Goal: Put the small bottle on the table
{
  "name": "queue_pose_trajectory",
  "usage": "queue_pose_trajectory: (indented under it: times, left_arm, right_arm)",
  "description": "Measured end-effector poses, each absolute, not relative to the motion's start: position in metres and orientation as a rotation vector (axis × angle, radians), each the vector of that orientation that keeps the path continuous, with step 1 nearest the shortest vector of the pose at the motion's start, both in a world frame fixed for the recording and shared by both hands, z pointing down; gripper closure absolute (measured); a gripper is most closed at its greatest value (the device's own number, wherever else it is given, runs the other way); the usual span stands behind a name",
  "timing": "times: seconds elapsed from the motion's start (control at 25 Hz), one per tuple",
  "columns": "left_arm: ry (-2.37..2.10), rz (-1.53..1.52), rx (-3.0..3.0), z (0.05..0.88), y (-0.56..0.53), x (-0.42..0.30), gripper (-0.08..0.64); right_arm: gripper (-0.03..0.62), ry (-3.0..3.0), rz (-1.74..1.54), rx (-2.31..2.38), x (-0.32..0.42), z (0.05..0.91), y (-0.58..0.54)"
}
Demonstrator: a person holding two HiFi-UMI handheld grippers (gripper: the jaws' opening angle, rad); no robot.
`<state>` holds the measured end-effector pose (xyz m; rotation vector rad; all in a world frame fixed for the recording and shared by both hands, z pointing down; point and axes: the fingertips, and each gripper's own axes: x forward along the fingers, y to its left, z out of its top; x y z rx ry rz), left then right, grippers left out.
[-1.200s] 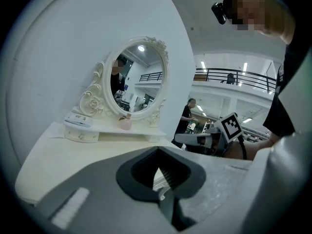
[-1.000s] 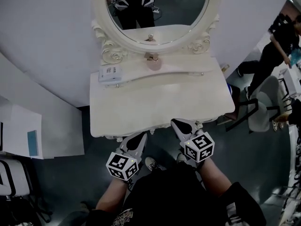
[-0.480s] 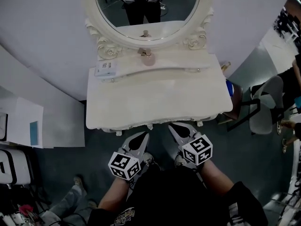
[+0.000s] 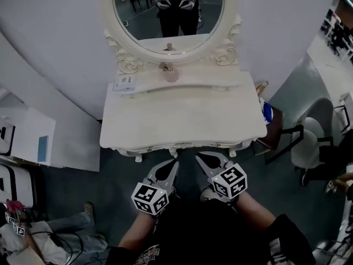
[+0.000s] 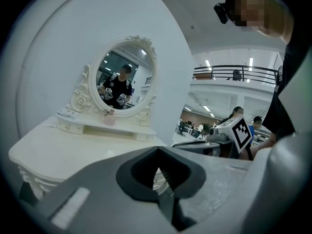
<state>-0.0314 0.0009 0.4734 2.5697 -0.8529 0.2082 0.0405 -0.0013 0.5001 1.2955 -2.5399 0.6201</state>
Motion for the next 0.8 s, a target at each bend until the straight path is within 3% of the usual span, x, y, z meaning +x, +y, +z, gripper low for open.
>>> queue_pose_trajectory:
  times: [0.8]
  left_arm:
    - [-0.919,0.220,2.533,0.482,0.050,0.009,0.560]
  right_arm:
    - [0.565,-2.596,0.644,1.195,0.074,0.506,0.041]
